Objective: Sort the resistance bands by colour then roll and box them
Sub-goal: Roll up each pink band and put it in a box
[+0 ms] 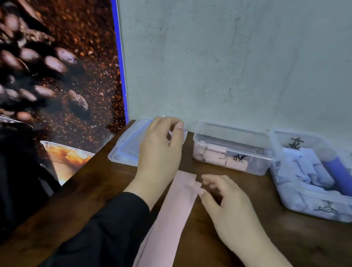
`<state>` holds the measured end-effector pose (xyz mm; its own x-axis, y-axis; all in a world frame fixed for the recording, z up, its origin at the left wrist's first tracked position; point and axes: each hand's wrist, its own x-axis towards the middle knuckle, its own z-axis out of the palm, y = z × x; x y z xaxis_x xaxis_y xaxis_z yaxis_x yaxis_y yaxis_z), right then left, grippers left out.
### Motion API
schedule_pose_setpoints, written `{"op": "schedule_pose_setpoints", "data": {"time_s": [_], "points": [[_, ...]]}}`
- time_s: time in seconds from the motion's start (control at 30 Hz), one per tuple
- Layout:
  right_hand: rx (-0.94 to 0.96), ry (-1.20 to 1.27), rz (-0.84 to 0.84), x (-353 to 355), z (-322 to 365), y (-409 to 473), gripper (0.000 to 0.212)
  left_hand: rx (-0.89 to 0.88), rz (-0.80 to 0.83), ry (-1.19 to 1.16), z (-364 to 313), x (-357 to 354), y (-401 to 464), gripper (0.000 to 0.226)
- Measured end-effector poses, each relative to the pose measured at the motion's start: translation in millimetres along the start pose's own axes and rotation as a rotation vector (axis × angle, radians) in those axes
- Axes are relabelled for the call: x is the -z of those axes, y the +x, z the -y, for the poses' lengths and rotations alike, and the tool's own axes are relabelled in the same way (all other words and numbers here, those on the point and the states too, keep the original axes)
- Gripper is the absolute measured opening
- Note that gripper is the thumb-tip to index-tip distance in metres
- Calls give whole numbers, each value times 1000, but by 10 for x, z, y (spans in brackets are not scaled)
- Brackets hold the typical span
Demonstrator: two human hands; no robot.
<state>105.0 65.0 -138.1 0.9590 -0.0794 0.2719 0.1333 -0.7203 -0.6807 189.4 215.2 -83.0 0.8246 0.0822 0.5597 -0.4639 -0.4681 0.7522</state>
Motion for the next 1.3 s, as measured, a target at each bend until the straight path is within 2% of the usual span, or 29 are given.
{"op": "schedule_pose_setpoints", "data": {"time_s": [0.03,0.1,0.2,0.27,0.4,0.47,0.57,0.63,0.73,0.77,0.8,0.87,0.9,1.03,1.13,1.3], "points": [[-24,-34,20,-27,-13,13,41,77,57,-1,-58,82,-11,14],[-23,-58,14,-60,15,65,48,194,201,74,-113,260,-119,17],[-16,-255,20,-162,75,185,46,194,421,293,-53,454,-497,30],[-49,-379,14,-241,106,265,42,130,442,362,41,496,-736,34],[-62,-403,-57,-347,122,336,28,58,439,364,217,452,-938,34],[-33,-329,-96,-355,113,309,18,57,403,316,191,440,-941,36],[23,-44,-170,-257,147,222,7,41,368,231,68,442,-943,37],[-5,193,-167,-133,207,118,5,136,410,95,-19,454,-943,38],[-35,433,-187,133,335,-57,8,293,477,-107,-92,492,-877,60],[-34,487,-200,240,380,-104,9,294,517,-114,-124,508,-848,61],[-35,536,-204,352,427,-143,10,285,567,-116,-158,524,-823,52],[-55,616,-196,560,543,-216,20,290,674,-153,-311,586,-828,24],[-74,655,-200,664,603,-243,24,293,723,-196,-409,625,-857,18],[-102,755,-269,1145,852,-343,20,305,833,-257,-742,705,-1025,23],[-124,750,-297,1503,1011,-451,19,315,864,-263,-986,754,-1130,22],[-183,740,-336,1822,951,-425,12,353,873,-432,-1451,778,-1340,22]]}}
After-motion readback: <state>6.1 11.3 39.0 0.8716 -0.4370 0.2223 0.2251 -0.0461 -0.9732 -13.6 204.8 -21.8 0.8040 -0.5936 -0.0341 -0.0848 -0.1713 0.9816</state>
